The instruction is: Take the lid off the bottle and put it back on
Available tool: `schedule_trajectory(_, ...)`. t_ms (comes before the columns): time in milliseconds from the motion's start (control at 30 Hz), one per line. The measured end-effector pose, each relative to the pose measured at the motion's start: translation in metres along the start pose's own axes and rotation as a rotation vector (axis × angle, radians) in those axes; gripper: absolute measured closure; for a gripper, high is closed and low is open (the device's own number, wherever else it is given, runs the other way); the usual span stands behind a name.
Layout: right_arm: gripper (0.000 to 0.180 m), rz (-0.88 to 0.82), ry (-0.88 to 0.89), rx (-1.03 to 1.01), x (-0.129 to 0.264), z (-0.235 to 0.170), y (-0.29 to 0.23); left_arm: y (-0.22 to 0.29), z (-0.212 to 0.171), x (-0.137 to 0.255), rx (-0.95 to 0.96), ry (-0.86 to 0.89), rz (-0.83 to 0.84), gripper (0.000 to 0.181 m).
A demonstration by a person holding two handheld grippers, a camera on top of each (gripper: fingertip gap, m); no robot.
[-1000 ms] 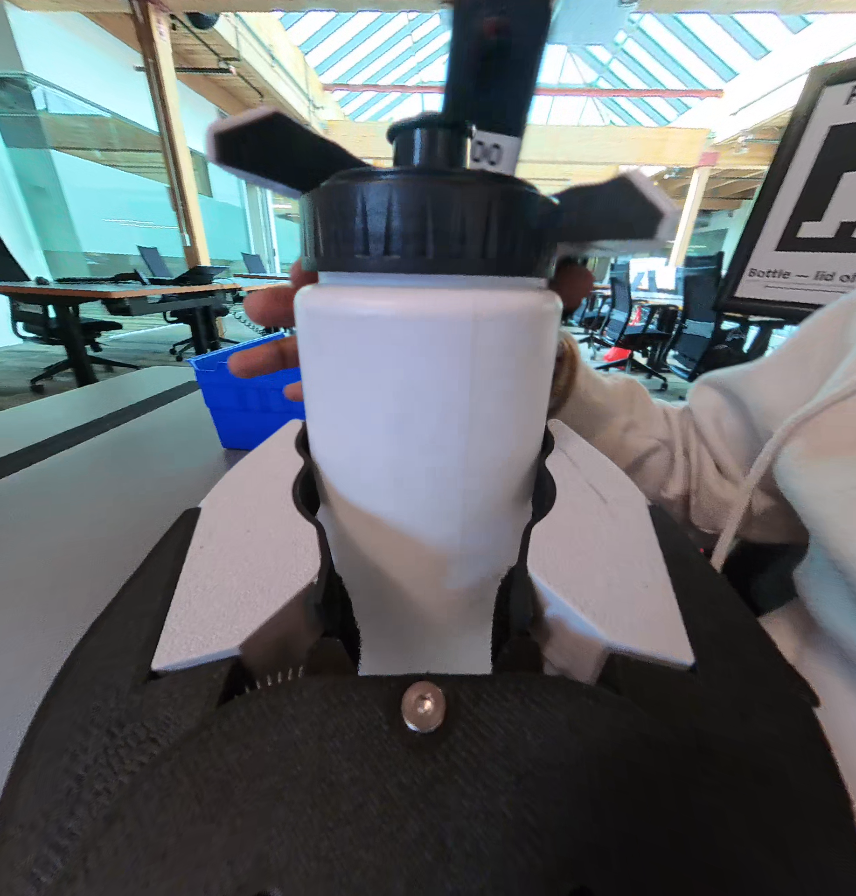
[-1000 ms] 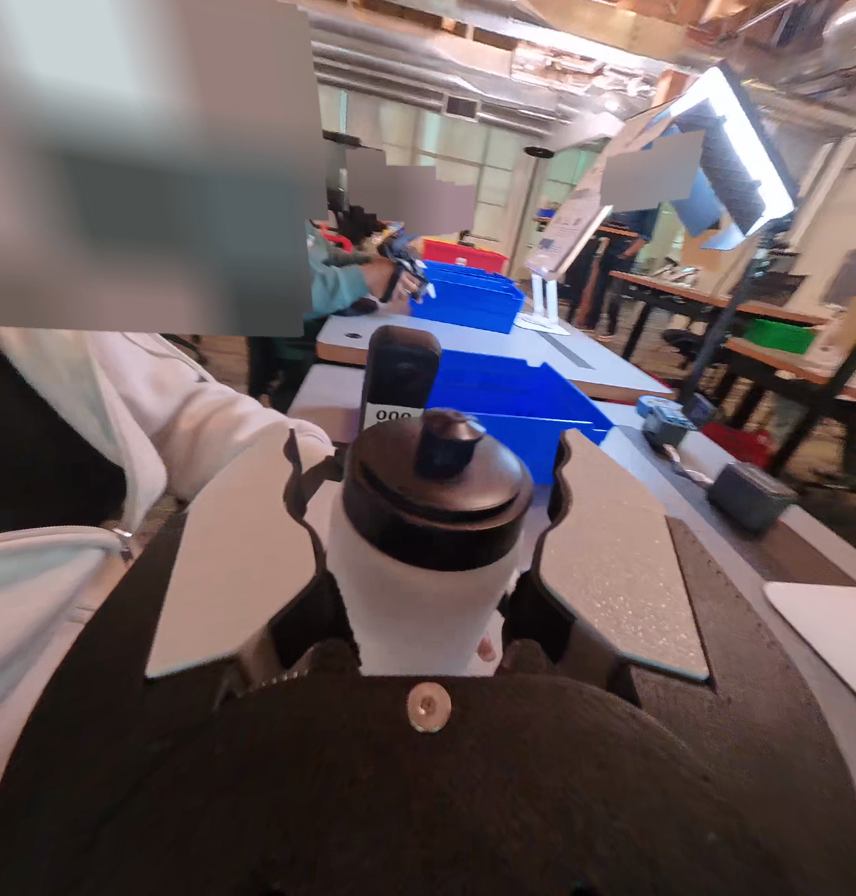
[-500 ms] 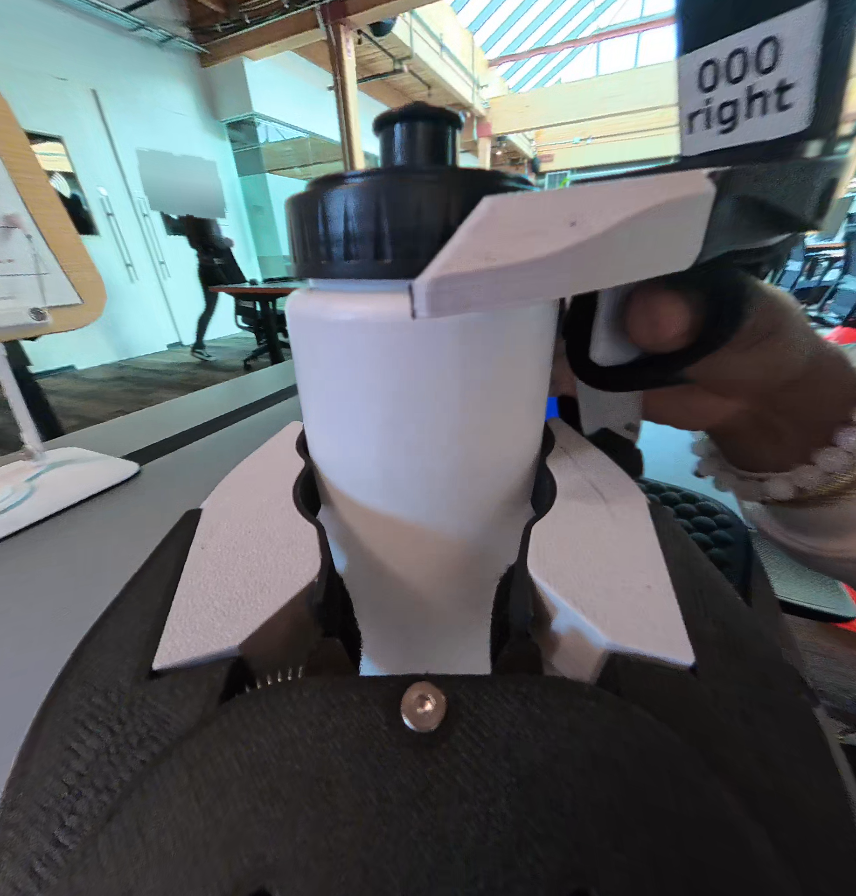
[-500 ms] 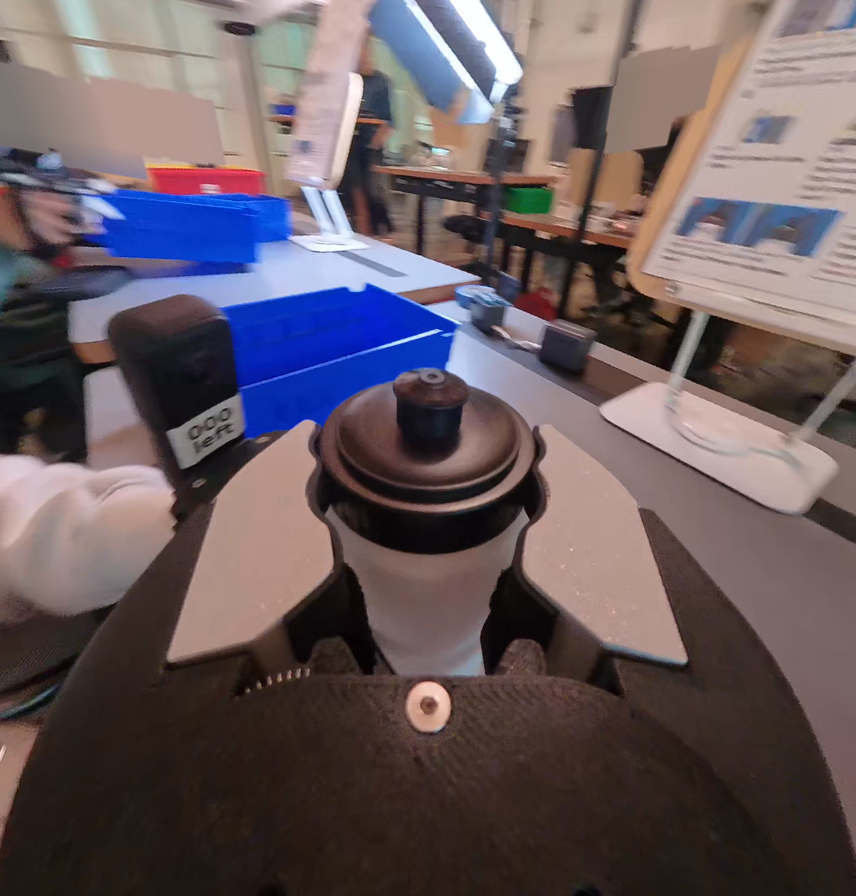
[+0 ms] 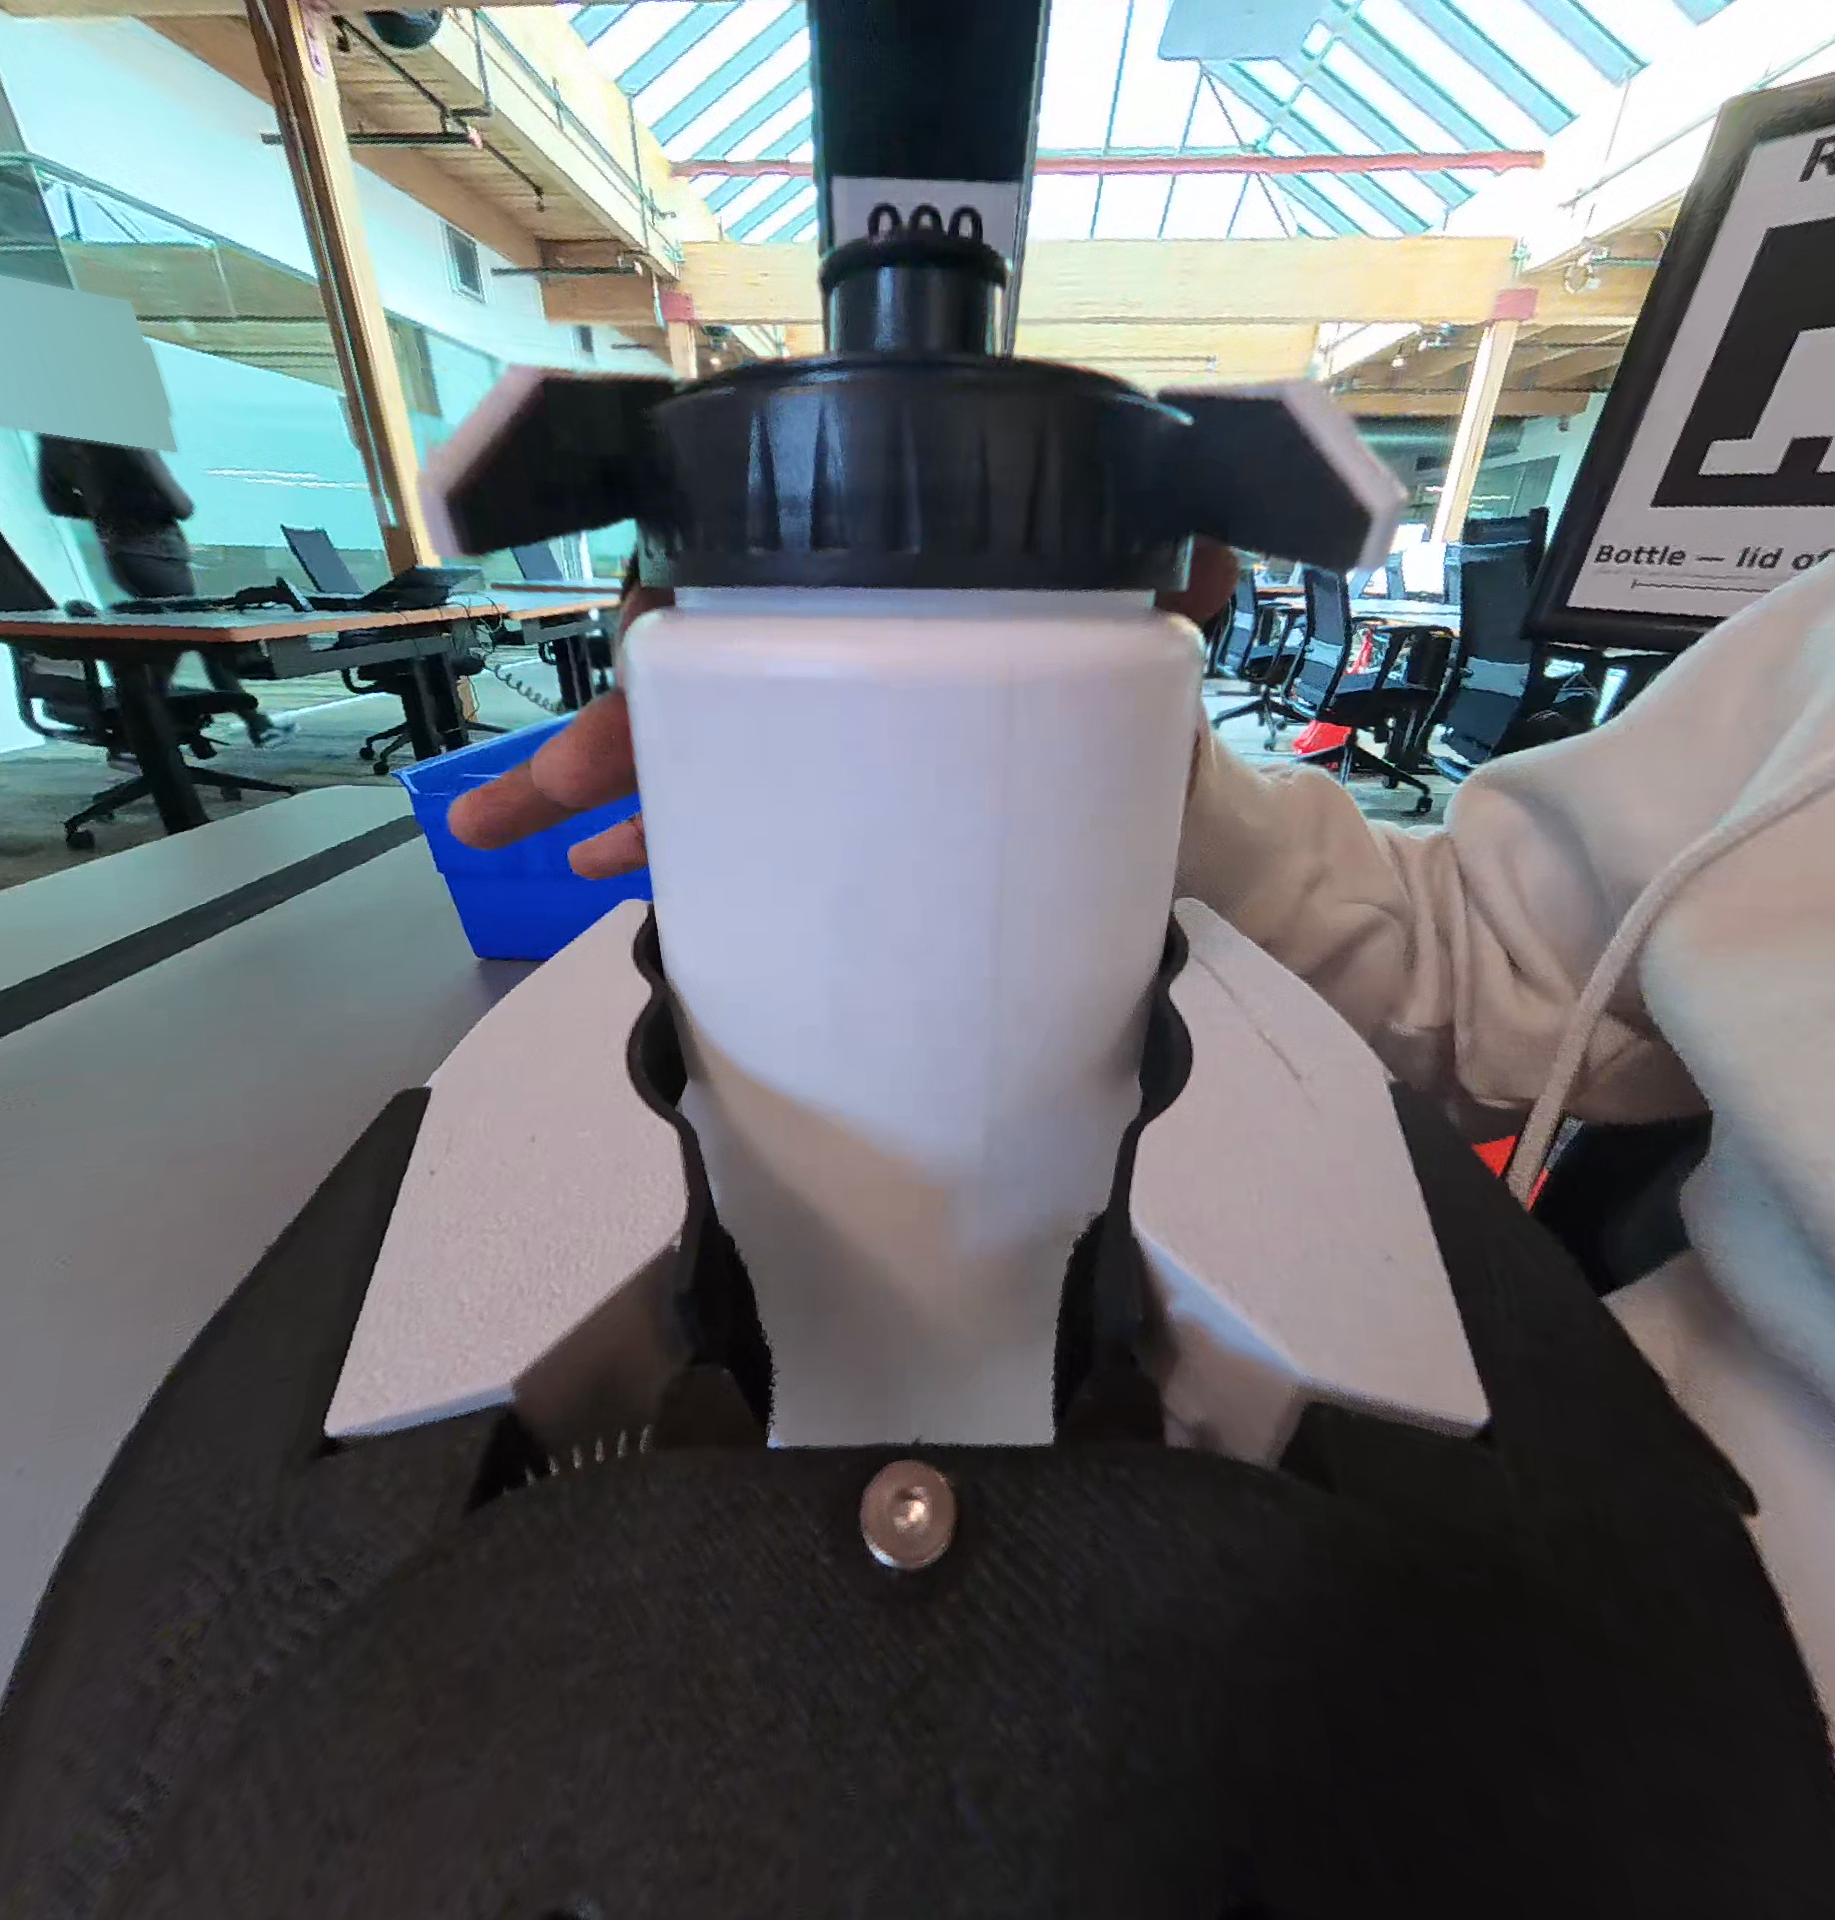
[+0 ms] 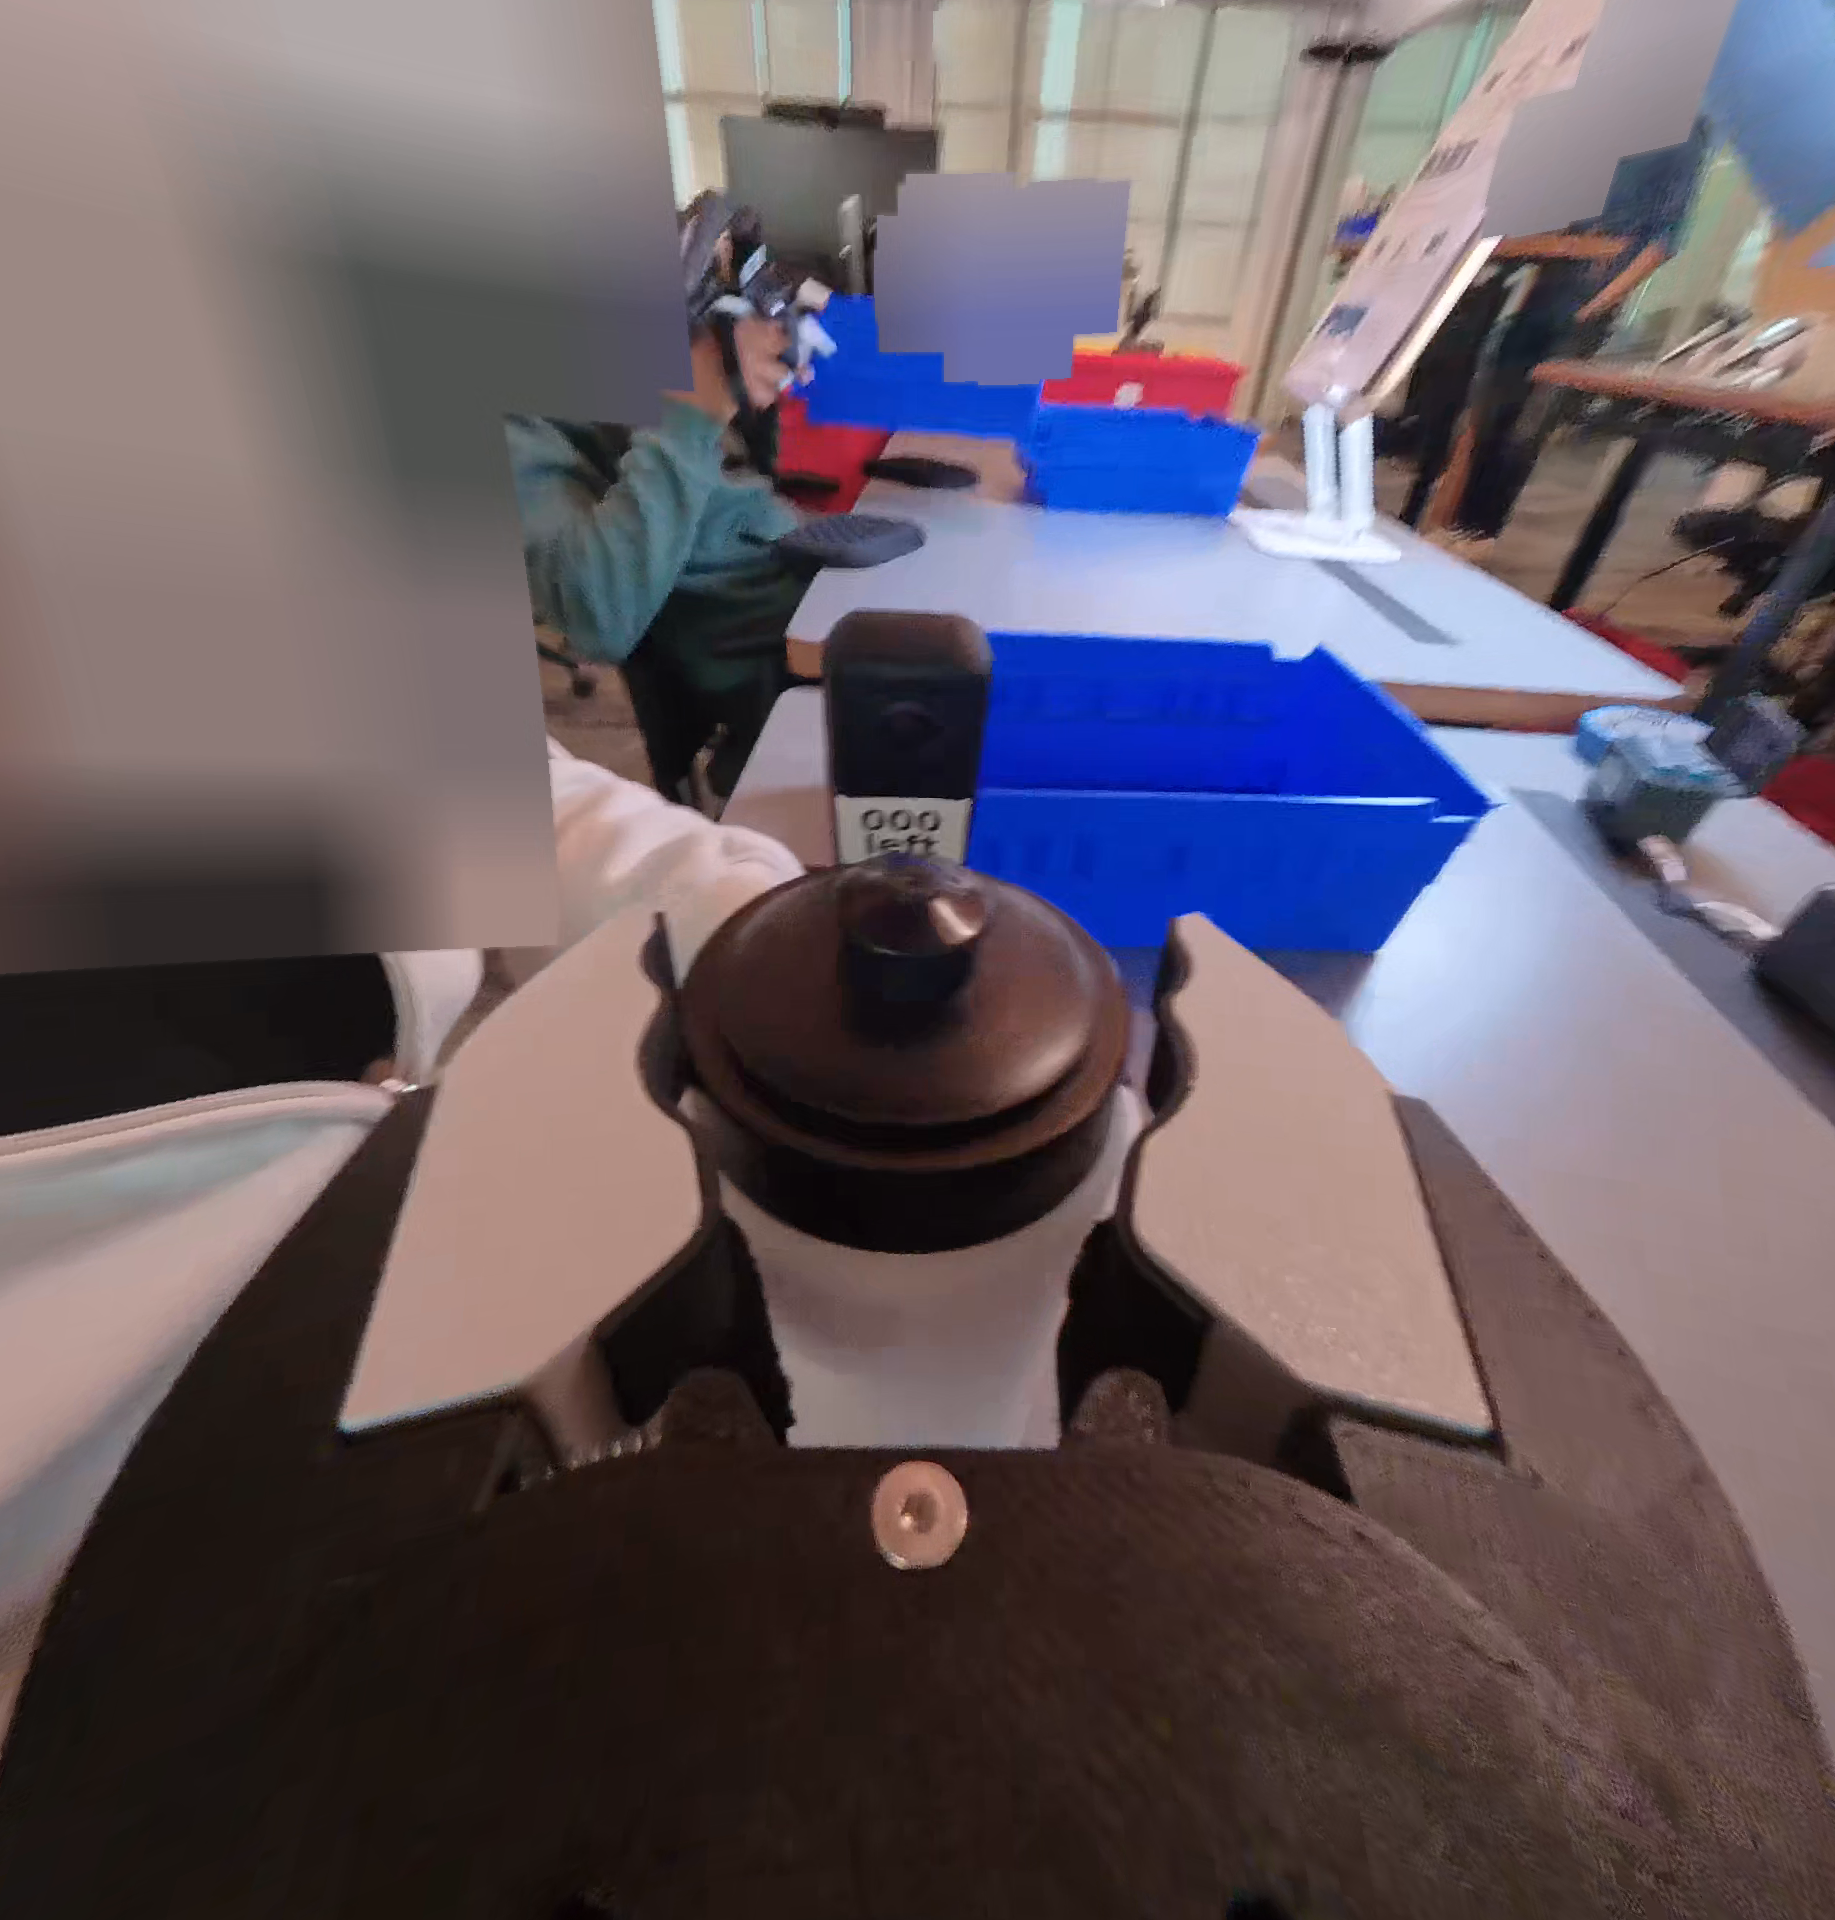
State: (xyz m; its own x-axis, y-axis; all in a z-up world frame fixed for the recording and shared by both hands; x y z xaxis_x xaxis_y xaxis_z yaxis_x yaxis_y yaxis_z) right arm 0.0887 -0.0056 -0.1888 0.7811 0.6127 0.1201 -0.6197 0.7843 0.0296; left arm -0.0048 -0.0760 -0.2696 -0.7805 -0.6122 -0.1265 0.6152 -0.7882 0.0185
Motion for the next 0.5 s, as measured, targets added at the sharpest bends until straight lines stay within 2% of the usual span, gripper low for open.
schedule_trajectory(133, 0.097, -0.105, 0.038, -0.011, -0.001, -0.002, -0.007, 0.003, 0.000, -0.001, -0.043, 0.004, 0.088, 0.093)
schedule_trajectory(300, 0.102, -0.444, 0.077, -0.059, 0.000, -0.005, -0.023, 0.012, -0.002, -0.006, -0.121, -0.026, 0.287, 0.093)
schedule_trajectory(400, 0.102, -0.584, 0.047, -0.028, -0.007, -0.002, -0.032, 0.016, -0.002, -0.007, -0.161, -0.047, 0.336, 0.092)
schedule_trajectory(500, 0.102, -0.635, 0.011, 0.003, -0.014, 0.001, -0.038, 0.016, -0.002, -0.005, -0.174, -0.037, 0.315, 0.092)
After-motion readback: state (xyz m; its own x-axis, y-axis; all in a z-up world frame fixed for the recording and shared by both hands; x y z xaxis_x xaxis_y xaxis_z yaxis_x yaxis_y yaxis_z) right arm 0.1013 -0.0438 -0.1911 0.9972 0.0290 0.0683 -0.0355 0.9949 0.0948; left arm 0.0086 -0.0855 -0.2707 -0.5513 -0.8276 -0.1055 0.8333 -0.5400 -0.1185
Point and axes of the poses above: each gripper's, where its closed fingertips meet, x back along the fingers, z out of its top, y = z × x across the jaws, the point moved 9 cm from there along x, back along the fingers, and after that the axes turned 3 degrees about z, right-handed, at the moved point
